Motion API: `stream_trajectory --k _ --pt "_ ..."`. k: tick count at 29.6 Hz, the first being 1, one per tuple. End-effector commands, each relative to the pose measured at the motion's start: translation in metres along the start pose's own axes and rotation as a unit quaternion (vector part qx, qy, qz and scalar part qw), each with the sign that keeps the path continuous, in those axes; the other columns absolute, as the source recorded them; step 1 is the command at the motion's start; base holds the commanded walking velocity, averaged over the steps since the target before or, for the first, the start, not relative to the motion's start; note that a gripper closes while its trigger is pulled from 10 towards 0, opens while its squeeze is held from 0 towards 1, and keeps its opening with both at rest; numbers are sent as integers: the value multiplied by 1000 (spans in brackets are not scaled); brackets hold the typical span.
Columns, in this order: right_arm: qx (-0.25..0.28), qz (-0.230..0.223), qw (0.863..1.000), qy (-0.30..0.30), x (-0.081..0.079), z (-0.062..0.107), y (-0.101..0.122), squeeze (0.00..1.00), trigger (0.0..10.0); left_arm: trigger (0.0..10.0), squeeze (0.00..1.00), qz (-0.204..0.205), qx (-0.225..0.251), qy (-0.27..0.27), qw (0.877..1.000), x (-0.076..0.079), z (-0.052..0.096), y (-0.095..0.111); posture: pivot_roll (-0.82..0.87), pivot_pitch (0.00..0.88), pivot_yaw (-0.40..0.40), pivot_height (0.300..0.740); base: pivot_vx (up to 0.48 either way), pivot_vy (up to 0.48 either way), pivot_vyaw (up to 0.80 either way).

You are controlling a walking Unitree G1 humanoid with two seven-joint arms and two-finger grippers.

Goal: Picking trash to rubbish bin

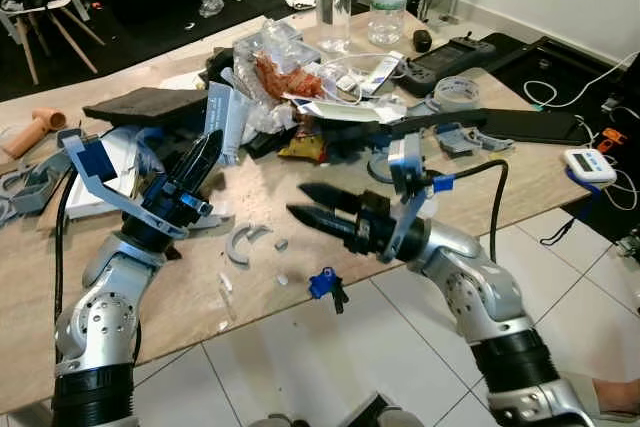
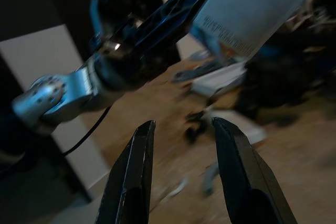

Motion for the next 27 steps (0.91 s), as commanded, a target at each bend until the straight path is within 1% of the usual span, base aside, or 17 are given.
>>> stream_trajectory --k 1,2,7,9,12,13,14,16,17,18,19,20,22,25,26,27 --pt "-10 -9 999 39 -18 -4 -5 0 10000 10000 0 -3 -2 0 1000 1 9 6 -109 108 94 740 -382 0 0" --pt "-24 -12 998 52 -24 -4 -11 0 10000 10000 0 -2 -3 0 1000 1 12 8 -108 108 94 740 -382 0 0" --pt "-37 -17 997 62 -29 -3 -17 0 10000 10000 0 -6 -4 3 1000 1 19 12 -106 109 94 740 -389 0 0" --pt "-51 -20 996 68 -32 -3 -22 0 10000 10000 0 -9 -11 9 1000 -1 24 12 -106 109 94 740 -480 0 0" --pt "-104 -15 992 74 -34 2 -42 0 10000 10000 0 -12 -25 14 1000 -2 33 11 -106 109 94 740 -480 0 0" --pt "-104 -15 992 74 -34 2 -42 0 10000 10000 0 -12 -25 14 1000 -2 33 11 -106 109 94 740 -480 0 0" --pt "-118 -13 990 74 -35 4 -48 0 10000 10000 0 -13 -30 15 999 -2 35 10 -106 109 94 740 -480 0 0" --pt "-179 -12 981 74 -36 15 -73 0 10000 10000 0 -7 -50 15 999 -2 46 6 -96 109 92 740 -480 0 0" --pt "-193 -12 978 73 -36 18 -78 0 10000 10000 0 -7 -56 16 998 -3 48 4 -96 109 92 740 -480 0 0" --pt "-193 -12 978 73 -36 18 -78 0 10000 10000 0 -7 -56 16 998 -3 48 4 -96 109 92 740 -480 0 0" --pt "-225 -11 972 68 -35 27 -92 0 10000 10000 0 -4 -77 20 997 -4 56 -3 -96 109 92 740 -480 0 0" --pt "-233 -11 970 67 -34 29 -95 0 10000 10000 0 -3 -82 21 996 -4 58 -5 -96 109 92 740 -480 0 0" --pt "-257 -8 965 55 -31 38 -107 0 10000 10000 0 1 -106 40 994 -11 69 -15 -96 109 92 740 -480 0 0" --pt "-268 -19 963 27 -24 45 -116 0 10000 10000 0 1 -146 87 986 -28 90 -31 -83 108 91 740 -480 0 0" --pt "-268 -19 963 27 -24 45 -116 0 10000 10000 0 1 -146 87 986 -28 90 -31 -83 108 91 740 -480 0 0" --pt "-275 -21 961 21 -22 49 -119 0 10000 10000 0 4 -155 101 983 -34 98 -36 -83 108 91 740 -480 0 0"
Point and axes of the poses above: a point about 5 cm out from each wrist's last joint towards the gripper, its own z axis pointing back from the gripper into the wrist, its own y axis along the axis of the wrist's last joint, x = y × z, the point moved 6 cm from there along -z, pointing out of the wrist towards the gripper, and after that the axes turned 14 degrees about z, right-handed, at the moved point
